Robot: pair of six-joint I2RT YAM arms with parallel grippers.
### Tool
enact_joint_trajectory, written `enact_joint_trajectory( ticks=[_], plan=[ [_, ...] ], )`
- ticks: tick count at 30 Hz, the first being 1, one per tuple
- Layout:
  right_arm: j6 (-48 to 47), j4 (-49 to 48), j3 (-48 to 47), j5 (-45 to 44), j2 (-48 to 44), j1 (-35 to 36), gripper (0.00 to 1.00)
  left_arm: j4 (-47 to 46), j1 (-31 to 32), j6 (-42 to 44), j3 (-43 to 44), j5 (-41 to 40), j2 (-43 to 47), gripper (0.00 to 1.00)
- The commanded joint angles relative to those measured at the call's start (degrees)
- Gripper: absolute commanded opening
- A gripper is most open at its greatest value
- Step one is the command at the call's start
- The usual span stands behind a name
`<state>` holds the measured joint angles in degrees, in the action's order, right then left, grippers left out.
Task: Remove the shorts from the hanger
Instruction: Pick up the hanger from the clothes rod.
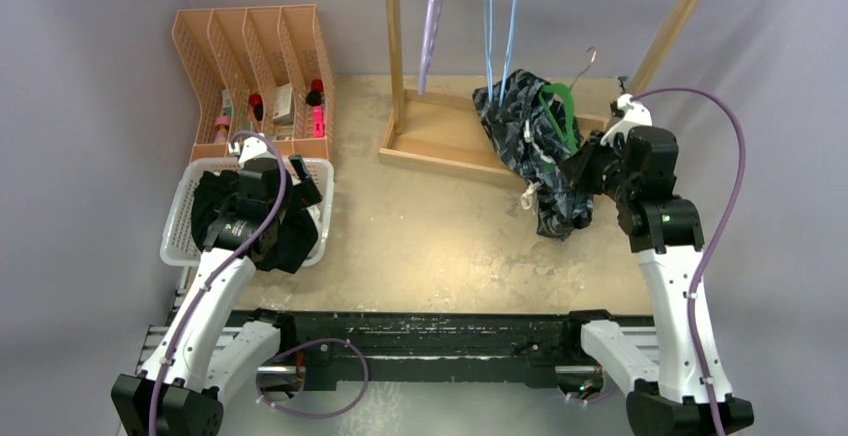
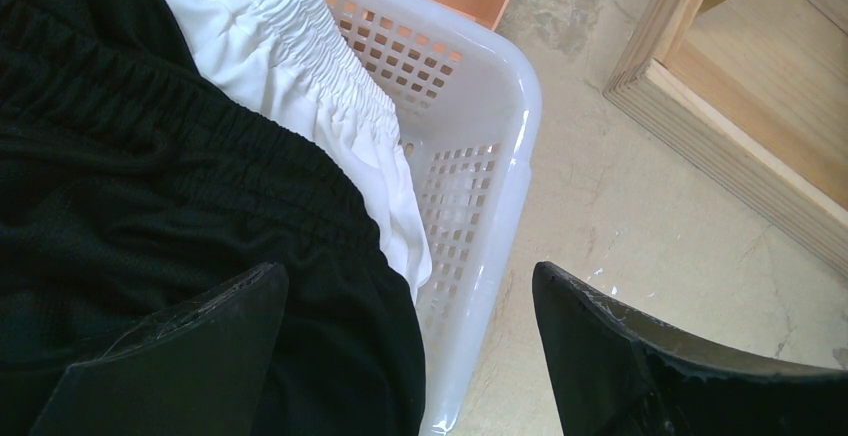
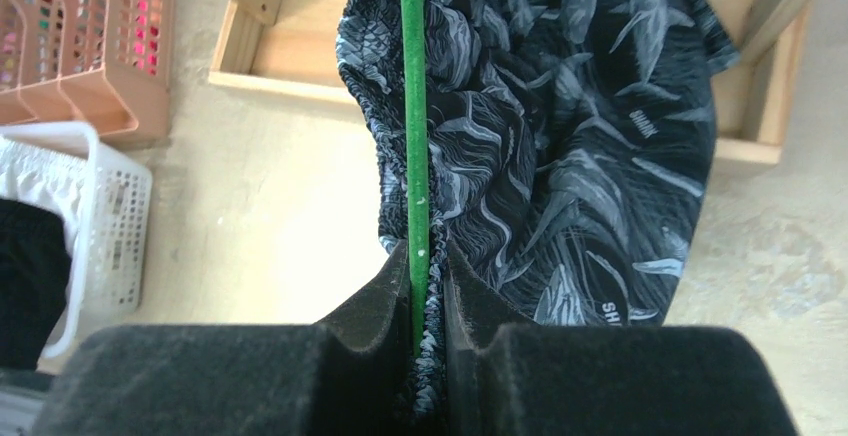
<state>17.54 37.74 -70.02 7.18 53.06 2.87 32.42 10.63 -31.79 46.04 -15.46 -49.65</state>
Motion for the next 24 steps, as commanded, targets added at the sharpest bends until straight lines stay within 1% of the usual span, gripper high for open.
enact_joint_trajectory(
  ticks=[1, 6, 10, 14, 19, 21, 23, 24],
  plan=[
    [4.95, -5.06, 3.97, 7.35, -3.60, -0.06, 0.00, -0.99, 0.04, 0.99, 0.40, -0.63, -0.14, 0.92],
    [7.26, -2.99, 11.22, 10.52, -7.71, -0.06, 0.00, -0.94, 0.09, 0.75, 0.37, -1.17, -0.18, 0.92],
    [7.83, -0.92, 14.07, 12.20, -10.85, -0.06, 0.00, -0.87, 0.09, 0.85, 0.57, -1.52, -1.04, 0.93],
    [8.30, -1.94, 18.29, 18.24, -12.78, -0.06, 0.00, -0.44, 0.04, 0.44, 0.82, -3.49, -1.52, 0.96],
    [7.28, -3.54, 19.64, 28.69, -13.05, -0.06, 0.00, -0.25, 0.00, 0.06, 0.87, -4.33, -1.49, 0.98],
    [6.82, -5.20, 19.68, 30.69, -14.01, -0.06, 0.00, -0.26, -0.02, 0.13, 0.85, -4.12, -1.41, 0.98],
    [8.56, -8.02, 20.14, 31.65, -15.12, -0.06, 0.00, -0.35, 0.00, 0.16, 0.89, -3.52, -1.45, 0.98],
    [8.18, -8.85, 20.14, 34.37, -15.07, -0.06, 0.00, -0.42, 0.00, 0.15, 0.89, -3.37, -1.55, 0.98]
  ],
)
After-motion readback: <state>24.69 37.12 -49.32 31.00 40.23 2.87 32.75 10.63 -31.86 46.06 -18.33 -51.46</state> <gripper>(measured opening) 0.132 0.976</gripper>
